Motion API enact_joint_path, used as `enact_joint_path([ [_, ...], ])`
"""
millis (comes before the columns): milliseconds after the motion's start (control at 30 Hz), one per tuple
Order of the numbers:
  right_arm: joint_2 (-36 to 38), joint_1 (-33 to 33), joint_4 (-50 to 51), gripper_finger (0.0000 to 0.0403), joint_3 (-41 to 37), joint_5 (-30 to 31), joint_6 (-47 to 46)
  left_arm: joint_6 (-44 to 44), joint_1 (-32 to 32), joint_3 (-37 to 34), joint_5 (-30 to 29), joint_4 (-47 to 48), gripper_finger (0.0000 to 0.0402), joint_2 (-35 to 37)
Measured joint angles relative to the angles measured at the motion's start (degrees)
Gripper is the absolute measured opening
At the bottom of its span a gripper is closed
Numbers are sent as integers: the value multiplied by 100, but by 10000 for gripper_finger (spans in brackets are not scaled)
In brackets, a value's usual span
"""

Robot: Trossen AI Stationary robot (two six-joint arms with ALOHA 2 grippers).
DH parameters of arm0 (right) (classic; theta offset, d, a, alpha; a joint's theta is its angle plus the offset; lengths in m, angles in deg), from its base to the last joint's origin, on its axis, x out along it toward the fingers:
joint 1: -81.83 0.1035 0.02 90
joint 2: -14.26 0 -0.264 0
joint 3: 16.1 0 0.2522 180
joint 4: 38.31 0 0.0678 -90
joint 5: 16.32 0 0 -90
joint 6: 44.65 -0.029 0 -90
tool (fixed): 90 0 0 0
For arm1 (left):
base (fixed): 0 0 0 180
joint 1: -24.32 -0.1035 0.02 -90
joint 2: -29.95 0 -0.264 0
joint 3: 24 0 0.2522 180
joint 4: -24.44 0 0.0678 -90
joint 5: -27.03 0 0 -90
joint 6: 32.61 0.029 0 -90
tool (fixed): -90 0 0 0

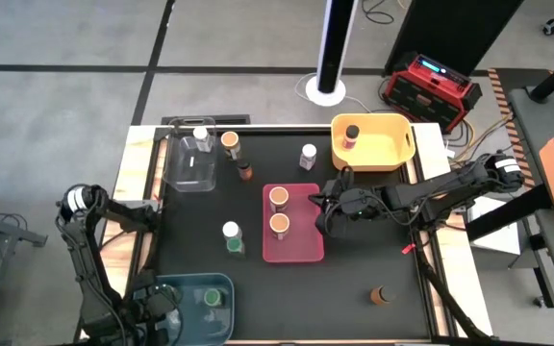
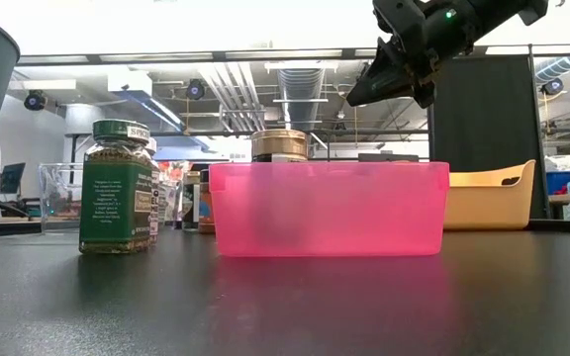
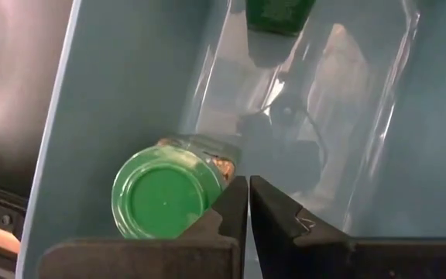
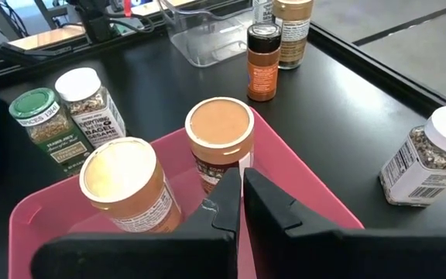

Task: Sort spices by type
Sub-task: Put the top green seasoning bottle into the blue bin

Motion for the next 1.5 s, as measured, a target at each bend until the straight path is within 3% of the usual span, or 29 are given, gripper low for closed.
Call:
enact_joint_path([
  [300, 0, 0, 0, 9, 0, 1, -21, 127, 2, 258, 27, 61, 1, 89],
  [533, 0, -2, 0, 9, 0, 0, -40, 912, -161, 857, -1362, 149, 1, 99],
  [667, 0, -1, 0, 9, 0, 2, -40, 1550, -451, 891, -1613, -46, 0, 98],
  [933, 0, 0, 0, 9, 0, 0, -42, 2736, -795, 658, -1777, -960, 0, 90],
  [1233, 0, 0, -2, 9, 0, -3, -42, 3178, -863, 345, -1764, -1717, 0, -55],
  [1500, 0, 0, -4, 9, 0, -5, -105, 3455, -988, 341, -1732, -1809, 0, -405],
])
